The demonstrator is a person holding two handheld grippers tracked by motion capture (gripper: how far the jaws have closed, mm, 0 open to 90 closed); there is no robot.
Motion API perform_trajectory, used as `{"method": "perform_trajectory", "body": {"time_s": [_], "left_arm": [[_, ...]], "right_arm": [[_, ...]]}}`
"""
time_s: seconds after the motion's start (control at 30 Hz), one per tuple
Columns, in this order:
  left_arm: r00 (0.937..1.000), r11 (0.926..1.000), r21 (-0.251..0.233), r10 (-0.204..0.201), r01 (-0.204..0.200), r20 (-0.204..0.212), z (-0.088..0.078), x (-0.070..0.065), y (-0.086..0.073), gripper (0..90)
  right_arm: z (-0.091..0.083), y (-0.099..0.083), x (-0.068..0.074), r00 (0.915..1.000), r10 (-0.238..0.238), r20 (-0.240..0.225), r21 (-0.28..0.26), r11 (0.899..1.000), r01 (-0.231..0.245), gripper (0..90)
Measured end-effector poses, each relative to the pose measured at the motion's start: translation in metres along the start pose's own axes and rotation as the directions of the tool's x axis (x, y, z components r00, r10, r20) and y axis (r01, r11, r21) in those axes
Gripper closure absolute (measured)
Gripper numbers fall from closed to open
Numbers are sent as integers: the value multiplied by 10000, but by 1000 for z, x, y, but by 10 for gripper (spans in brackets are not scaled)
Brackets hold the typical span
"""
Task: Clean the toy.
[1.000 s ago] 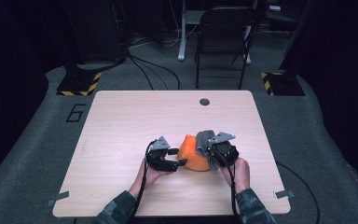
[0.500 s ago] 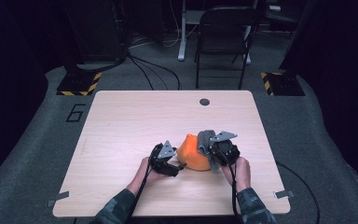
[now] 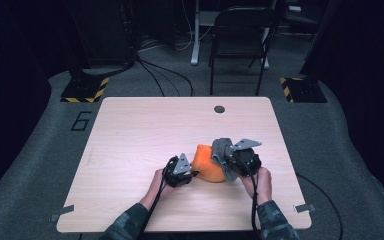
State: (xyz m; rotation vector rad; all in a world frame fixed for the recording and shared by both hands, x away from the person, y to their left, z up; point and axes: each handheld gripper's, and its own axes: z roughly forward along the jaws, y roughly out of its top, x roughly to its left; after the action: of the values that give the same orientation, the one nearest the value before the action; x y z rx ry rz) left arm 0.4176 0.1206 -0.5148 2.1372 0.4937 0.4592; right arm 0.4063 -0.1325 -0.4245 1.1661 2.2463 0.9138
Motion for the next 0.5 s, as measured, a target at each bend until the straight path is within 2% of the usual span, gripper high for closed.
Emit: {"method": "perform_trajectory", "body": {"time_s": [0.03, 0.07, 0.17, 0.23, 0.27, 0.3, 0.4, 0.5], "left_arm": [[10000, 10000, -20, -52, 52, 36, 0, 1, -1, 726], [10000, 10000, -62, -64, 64, 52, 0, 1, -1, 726], [10000, 10000, -51, -53, 53, 4, 0, 0, -1, 727], [9999, 9999, -88, -102, 102, 59, 0, 1, -1, 726], [9999, 9999, -68, -114, 115, 57, 0, 1, -1, 727], [9999, 9999, -88, -114, 114, 58, 0, 1, -2, 727], [10000, 9998, -169, -89, 90, 22, 0, 0, -3, 736], [10000, 9991, -431, -30, 32, 61, -1, 0, -4, 766]], "right_arm": [[-7, -4, -15, 9990, 386, 246, -46, 9992, -385, 780], [-7, -4, -15, 9990, 386, 246, -46, 9992, -385, 780], [-11, -14, -37, 9924, 1024, 689, 90, 9946, -1032, 780], [-7, -21, -46, 9881, 1329, 769, 356, 9901, -1360, 780], [3, -28, -52, 9865, 1413, 832, 631, 9872, -1467, 779], [3, -28, -52, 9865, 1413, 832, 631, 9872, -1467, 779], [17, -37, -54, 9825, 1608, 943, 1184, 9781, -1715, 778], [23, -42, -57, 9831, 1570, 941, 1326, 9767, -1687, 776]]}}
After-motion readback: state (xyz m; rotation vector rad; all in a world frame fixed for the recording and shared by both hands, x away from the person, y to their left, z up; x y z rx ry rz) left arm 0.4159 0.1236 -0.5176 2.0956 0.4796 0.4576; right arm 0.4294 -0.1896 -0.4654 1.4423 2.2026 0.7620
